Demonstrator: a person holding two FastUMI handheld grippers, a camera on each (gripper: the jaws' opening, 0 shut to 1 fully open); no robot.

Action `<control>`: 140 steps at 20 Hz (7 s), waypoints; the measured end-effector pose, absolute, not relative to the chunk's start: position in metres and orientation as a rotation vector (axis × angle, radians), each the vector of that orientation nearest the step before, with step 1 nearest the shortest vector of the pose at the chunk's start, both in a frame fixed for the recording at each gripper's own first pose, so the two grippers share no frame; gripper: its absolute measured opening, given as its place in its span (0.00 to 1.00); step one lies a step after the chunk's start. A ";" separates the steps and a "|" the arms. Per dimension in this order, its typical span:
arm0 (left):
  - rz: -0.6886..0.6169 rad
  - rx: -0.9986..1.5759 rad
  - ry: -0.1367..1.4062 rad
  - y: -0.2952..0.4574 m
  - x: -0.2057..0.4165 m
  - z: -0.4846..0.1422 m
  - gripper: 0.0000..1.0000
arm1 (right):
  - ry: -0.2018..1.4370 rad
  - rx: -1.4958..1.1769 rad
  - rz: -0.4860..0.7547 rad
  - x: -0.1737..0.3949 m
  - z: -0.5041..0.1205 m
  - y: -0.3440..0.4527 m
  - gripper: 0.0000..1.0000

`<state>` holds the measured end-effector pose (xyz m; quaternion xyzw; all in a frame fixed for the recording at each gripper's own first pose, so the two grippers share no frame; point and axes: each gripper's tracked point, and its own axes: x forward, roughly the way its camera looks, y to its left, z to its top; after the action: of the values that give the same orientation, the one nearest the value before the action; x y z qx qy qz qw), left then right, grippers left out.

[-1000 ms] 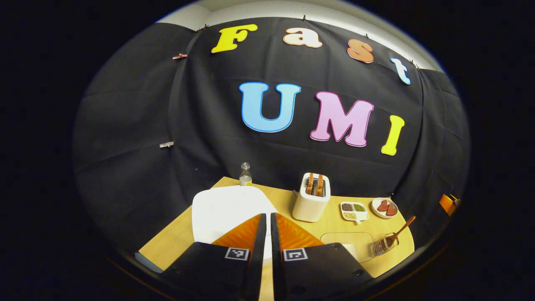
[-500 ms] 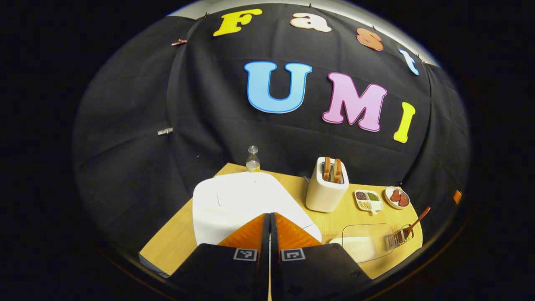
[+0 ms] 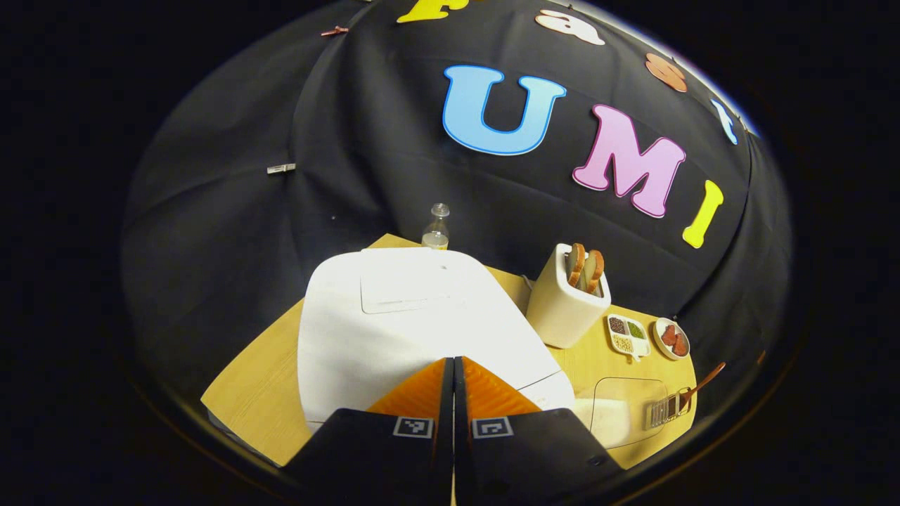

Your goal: Close the left gripper, press the button to open the rice cooker; take a wooden spoon from the chopstick holder with the right hand, scoop a spoonful of rice and pour it into the rice cooker, then put the wooden spoon back into the chopstick holder.

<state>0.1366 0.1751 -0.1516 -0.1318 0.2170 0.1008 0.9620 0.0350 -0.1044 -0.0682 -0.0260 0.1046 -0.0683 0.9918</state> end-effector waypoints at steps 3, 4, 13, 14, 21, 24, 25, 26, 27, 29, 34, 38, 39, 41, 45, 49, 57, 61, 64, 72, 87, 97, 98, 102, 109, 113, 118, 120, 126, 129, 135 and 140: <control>0.212 -0.248 0.455 0.177 0.139 -0.158 0.06 | 0.211 -0.057 -0.136 0.035 -0.069 -0.106 0.97; 0.212 -0.244 0.454 0.177 0.140 -0.157 0.06 | 0.211 -0.056 -0.137 0.034 -0.070 -0.106 0.97; 0.209 -0.228 0.495 0.175 0.138 -0.161 0.07 | 0.216 -0.058 -0.111 0.028 -0.076 -0.099 0.97; 0.219 -0.219 0.477 0.177 0.137 -0.155 0.07 | 0.210 -0.060 -0.110 0.028 -0.074 -0.100 0.98; 0.323 0.020 0.161 0.175 0.115 -0.029 0.08 | 0.225 -0.017 -0.120 0.028 -0.083 -0.110 0.97; 0.288 0.058 0.098 0.149 0.100 0.000 0.08 | 0.233 -0.018 -0.114 0.033 -0.089 -0.111 0.97; 0.277 0.058 0.096 0.140 0.094 0.002 0.08 | 0.237 -0.005 -0.110 0.034 -0.091 -0.111 0.97; 0.258 0.051 0.101 0.128 0.089 0.001 0.08 | 0.244 0.007 -0.106 0.037 -0.094 -0.109 0.97; 0.229 0.049 0.117 0.113 0.084 0.000 0.09 | 0.252 0.014 -0.101 0.040 -0.100 -0.108 0.97; 0.202 0.060 0.136 0.096 0.075 -0.004 0.09 | 0.270 0.019 -0.091 0.047 -0.109 -0.107 0.98; 0.156 0.059 0.156 0.049 0.058 -0.006 0.25 | 0.337 0.030 -0.052 0.065 -0.139 -0.106 0.97; 0.117 0.039 0.169 0.015 0.050 -0.018 0.31 | 0.402 0.053 -0.024 0.083 -0.165 -0.107 0.98; 0.111 0.030 0.168 0.009 0.048 -0.020 0.41 | 0.420 0.055 -0.016 0.087 -0.174 -0.107 0.98; 0.115 -0.007 0.184 -0.002 0.047 -0.030 0.76 | 0.452 0.063 -0.012 0.097 -0.188 -0.111 0.98; 0.200 -0.069 0.227 0.001 0.038 -0.046 0.98 | 0.528 0.099 0.002 0.121 -0.221 -0.118 0.98; 0.285 -0.047 0.268 0.007 0.019 -0.061 0.98 | 0.580 0.166 0.052 0.141 -0.249 -0.115 0.99; 0.324 -0.267 0.375 -0.002 -0.021 -0.123 0.97 | 0.583 0.220 0.112 0.180 -0.274 -0.090 0.73; 0.330 -0.288 0.365 0.005 -0.024 -0.128 0.96 | 0.632 0.259 0.065 0.177 -0.278 -0.091 0.30; 0.324 -0.287 0.365 0.006 -0.026 -0.131 0.96 | 0.603 0.257 0.096 0.173 -0.264 -0.084 0.17; 0.277 -0.254 0.364 0.024 -0.024 -0.130 0.96 | 0.433 0.180 0.158 0.162 -0.159 -0.059 0.13; 0.051 -0.158 0.386 0.089 -0.014 -0.160 0.96 | 0.337 0.012 0.247 0.132 -0.183 0.105 0.13; 0.001 -0.190 0.440 0.135 -0.022 -0.201 0.96 | 0.331 -0.116 0.068 0.133 -0.257 0.107 0.13; 0.000 -0.190 0.438 0.138 -0.022 -0.202 0.96 | 0.334 -0.113 0.069 0.132 -0.258 0.111 0.13; -0.002 -0.205 0.434 0.147 -0.025 -0.204 0.95 | 0.398 -0.028 0.094 0.119 -0.269 0.139 0.13; 0.010 -0.223 0.436 0.155 -0.037 -0.206 0.96 | 0.551 0.342 0.089 0.107 -0.278 0.177 0.13; 0.020 -0.245 0.426 0.158 -0.038 -0.201 0.96 | 0.614 0.517 0.041 0.108 -0.282 0.173 0.13; 0.029 -0.247 0.418 0.156 -0.035 -0.198 0.96 | 0.655 0.677 -0.021 0.101 -0.284 0.147 0.13; 0.031 -0.248 0.413 0.154 -0.034 -0.195 0.96 | 0.654 0.722 -0.053 0.099 -0.281 0.132 0.13; 0.052 -0.235 0.390 0.144 -0.034 -0.182 0.96 | 0.651 0.838 -0.106 0.107 -0.263 0.098 0.13; 0.046 -0.243 0.387 0.136 -0.036 -0.179 0.95 | 0.634 0.900 -0.101 0.112 -0.241 0.092 0.13; 0.024 -0.217 0.355 0.137 -0.043 -0.167 0.95 | 0.592 0.977 -0.090 0.115 -0.195 0.100 0.13; 0.037 -0.224 0.325 0.156 -0.055 -0.164 0.96 | 0.568 1.021 -0.019 0.124 -0.153 0.139 0.13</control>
<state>-0.0553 0.1559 -0.1636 -0.1115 0.1614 0.0185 0.9804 0.1240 0.1387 -0.1534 0.4818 0.2681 -0.0091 0.8342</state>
